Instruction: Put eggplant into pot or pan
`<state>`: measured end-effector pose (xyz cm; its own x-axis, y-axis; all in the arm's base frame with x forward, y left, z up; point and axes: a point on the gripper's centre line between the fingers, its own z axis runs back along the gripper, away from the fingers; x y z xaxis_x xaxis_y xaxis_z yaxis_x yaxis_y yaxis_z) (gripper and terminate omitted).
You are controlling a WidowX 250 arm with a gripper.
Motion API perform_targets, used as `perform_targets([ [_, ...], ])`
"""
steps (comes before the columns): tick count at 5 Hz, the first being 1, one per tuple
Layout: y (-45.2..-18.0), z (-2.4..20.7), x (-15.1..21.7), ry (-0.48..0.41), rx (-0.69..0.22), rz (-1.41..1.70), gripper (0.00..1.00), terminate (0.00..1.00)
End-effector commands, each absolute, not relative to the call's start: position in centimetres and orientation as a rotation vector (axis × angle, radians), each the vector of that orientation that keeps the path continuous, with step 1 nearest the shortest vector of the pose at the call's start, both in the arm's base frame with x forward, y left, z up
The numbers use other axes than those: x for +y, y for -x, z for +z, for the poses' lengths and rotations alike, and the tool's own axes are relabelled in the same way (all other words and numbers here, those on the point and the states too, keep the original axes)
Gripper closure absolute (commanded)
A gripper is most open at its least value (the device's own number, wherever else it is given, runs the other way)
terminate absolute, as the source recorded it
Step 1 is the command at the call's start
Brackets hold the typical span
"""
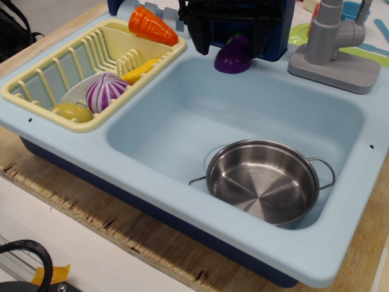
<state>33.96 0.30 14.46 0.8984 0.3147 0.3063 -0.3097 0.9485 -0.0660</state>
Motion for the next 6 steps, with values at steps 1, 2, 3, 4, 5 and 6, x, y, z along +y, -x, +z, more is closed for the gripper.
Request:
perform_targets([
  [1, -34.8, 15.2, 0.3, 0.032, -0.345, 0.317, 0.00, 0.00],
  [2, -35.1, 14.3, 0.3, 0.045, -0.321, 0.319, 0.00, 0.00],
  [3, -35.2, 13.8, 0.2, 0.052, -0.312, 0.338, 1.00, 0.00],
  [4, -35.1, 13.5, 0.1, 0.046, -0.278, 0.350, 1.00, 0.00],
  [5, -34.1, 14.1, -0.3, 0.027, -0.262, 0.386, 1.00, 0.00],
  [6, -31.3, 14.2, -1.1, 0.038, -0.247, 0.473, 1.00, 0.00],
])
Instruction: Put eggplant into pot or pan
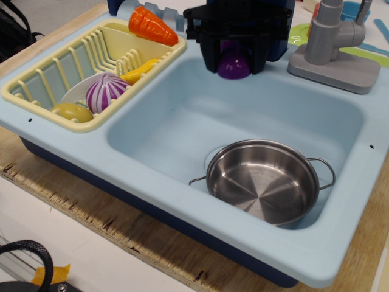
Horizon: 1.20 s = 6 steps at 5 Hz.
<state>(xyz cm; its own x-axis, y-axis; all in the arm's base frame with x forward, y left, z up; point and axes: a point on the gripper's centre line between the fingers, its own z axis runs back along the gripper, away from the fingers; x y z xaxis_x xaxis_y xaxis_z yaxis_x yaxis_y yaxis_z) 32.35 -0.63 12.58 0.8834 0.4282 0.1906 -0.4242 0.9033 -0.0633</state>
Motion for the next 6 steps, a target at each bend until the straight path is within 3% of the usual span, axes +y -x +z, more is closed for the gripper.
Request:
perform_targets([
  [1, -28.2, 14.5, -2.7, 0.029, -0.232, 0.546, 1.00, 0.00],
  [2, -25.1, 14.6, -4.9, 0.032, -0.194, 0.631, 1.00, 0.00],
  [3, -23.7, 14.5, -7.6, 0.079, -0.108, 0.654, 1.00, 0.00],
  [4, -23.7, 14.9, -10.0, 0.116, -0.160, 0.637, 1.00, 0.00],
  [5, -23.7, 14.8, -11.7, 0.145, -0.163, 0.624, 0.00, 0.00],
  [6, -23.8, 14.1, -12.0, 0.193, -0.133, 0.655, 0.00, 0.00],
])
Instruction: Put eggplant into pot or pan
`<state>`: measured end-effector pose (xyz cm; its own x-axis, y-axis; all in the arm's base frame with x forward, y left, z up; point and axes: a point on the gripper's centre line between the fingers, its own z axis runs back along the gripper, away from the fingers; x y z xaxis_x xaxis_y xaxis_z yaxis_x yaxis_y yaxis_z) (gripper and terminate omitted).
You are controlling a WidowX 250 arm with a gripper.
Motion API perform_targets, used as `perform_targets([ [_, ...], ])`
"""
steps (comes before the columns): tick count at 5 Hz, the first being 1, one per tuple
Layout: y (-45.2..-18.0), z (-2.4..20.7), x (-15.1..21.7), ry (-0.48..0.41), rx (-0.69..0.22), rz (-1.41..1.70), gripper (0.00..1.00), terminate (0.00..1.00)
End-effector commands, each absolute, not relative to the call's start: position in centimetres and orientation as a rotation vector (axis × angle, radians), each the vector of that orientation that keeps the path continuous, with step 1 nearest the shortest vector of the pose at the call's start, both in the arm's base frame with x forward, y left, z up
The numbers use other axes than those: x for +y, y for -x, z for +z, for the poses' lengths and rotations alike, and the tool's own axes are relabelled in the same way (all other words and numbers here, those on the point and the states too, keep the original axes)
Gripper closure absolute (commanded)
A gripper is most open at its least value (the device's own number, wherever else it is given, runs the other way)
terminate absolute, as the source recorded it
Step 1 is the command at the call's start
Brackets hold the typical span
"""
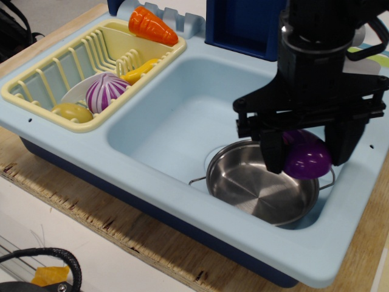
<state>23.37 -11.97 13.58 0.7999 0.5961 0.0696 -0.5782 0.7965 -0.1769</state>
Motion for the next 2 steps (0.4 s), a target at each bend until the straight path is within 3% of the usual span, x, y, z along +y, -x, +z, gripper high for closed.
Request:
perform_targets([
  [1, -23.82, 14.07, -12.03, 0.193, -0.133, 0.655, 0.00, 0.00],
  [2, -23.82, 14.07, -12.03, 0.193, -0.133, 0.655, 0.00, 1.00],
])
